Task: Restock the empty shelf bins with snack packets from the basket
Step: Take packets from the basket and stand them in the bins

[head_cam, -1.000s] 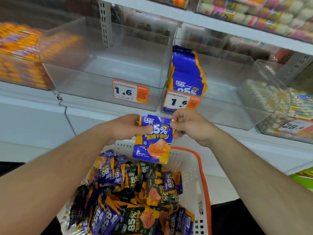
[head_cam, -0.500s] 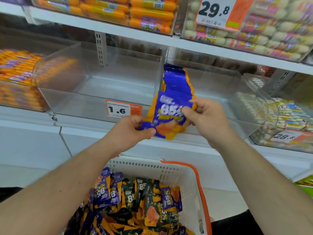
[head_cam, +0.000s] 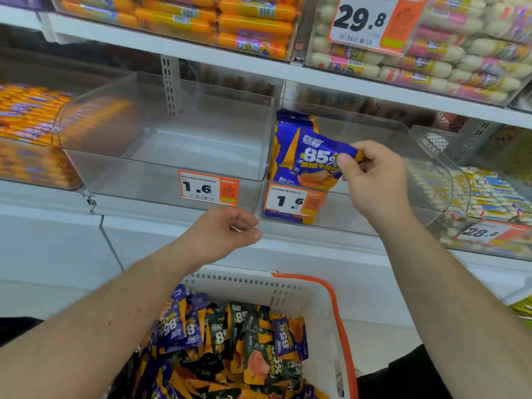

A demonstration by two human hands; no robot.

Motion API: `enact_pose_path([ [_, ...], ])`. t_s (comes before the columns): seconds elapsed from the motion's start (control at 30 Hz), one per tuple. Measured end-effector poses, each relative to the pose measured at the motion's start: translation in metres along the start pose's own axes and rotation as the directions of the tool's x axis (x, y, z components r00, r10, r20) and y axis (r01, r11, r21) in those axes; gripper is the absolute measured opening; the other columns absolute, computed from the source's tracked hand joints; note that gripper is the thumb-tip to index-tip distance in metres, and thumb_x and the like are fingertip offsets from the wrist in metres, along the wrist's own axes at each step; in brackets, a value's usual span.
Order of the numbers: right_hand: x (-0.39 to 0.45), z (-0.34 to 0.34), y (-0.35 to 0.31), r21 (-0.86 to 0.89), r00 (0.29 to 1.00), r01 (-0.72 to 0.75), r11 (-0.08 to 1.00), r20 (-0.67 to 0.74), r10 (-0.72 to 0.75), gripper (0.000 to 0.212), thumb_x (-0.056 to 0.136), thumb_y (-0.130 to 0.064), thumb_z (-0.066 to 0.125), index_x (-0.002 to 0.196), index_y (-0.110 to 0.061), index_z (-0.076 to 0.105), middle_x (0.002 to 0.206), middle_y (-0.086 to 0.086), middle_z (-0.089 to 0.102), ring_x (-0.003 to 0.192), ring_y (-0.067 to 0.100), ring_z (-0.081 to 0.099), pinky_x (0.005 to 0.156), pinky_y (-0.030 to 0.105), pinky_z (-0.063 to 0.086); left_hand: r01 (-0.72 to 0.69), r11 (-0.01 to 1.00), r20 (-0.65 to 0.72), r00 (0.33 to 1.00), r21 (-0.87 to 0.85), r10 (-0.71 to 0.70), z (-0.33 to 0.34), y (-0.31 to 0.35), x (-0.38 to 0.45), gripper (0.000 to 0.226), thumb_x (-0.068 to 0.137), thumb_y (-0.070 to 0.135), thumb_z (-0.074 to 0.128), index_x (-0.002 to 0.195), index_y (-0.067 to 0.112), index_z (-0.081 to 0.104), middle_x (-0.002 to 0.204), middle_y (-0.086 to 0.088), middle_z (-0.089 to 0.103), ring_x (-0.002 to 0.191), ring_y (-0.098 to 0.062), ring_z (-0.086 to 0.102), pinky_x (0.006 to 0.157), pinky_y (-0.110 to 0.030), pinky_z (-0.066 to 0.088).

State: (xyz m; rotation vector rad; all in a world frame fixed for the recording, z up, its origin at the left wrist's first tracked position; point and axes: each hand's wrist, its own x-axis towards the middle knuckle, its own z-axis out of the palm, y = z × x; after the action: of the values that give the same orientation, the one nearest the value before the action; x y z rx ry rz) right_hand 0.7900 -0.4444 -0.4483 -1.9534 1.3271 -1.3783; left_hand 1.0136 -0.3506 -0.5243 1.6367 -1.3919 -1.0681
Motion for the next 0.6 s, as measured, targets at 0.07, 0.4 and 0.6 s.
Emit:
enact_pose_path([
  [0.07,-0.001,0.007,0.003,-0.069,0.998,0.031,0.997,0.057,-0.027,0.022,0.093,-0.015,0.064,0.079,-0.030,0.057,0.080,0.002,0.064,0.070,0.014,0.056,0.067,0.028,0.047,0.012,1.000,0.010,1.000,0.006,-0.012,0.001,-0.001,-0.001,0.018,0.085,0.030,0.074,0.100,0.030,0.066,0.098,0.009,0.070,0.095,-0.010,0.066,0.083,-0.027,0.051],
  [0.4,0.007,0.017,0.008,-0.320,0.982,0.012,0.947,0.184,0.050,0.016,0.096,-0.026,0.061,0.106,-0.016,0.067,0.094,-0.001,0.059,0.079,0.011,0.051,0.059,0.012,0.036,0.010,0.994,0.095,0.995,0.110,-0.021,0.005,-0.008,-0.003,0.020,0.083,0.036,0.075,0.101,0.031,0.068,0.101,0.012,0.068,0.090,-0.004,0.065,0.076,-0.020,0.049],
  [0.6,0.004,0.030,0.019,-0.552,0.976,0.101,0.828,0.218,0.026,0.025,0.091,-0.032,0.067,0.112,-0.020,0.072,0.108,0.009,0.052,0.112,0.030,0.049,0.099,0.043,0.040,0.010,0.989,0.131,0.991,0.150,-0.030,0.010,-0.009,-0.003,0.023,0.082,0.037,0.075,0.104,0.030,0.068,0.102,0.012,0.067,0.091,-0.004,0.065,0.082,-0.023,0.052],
])
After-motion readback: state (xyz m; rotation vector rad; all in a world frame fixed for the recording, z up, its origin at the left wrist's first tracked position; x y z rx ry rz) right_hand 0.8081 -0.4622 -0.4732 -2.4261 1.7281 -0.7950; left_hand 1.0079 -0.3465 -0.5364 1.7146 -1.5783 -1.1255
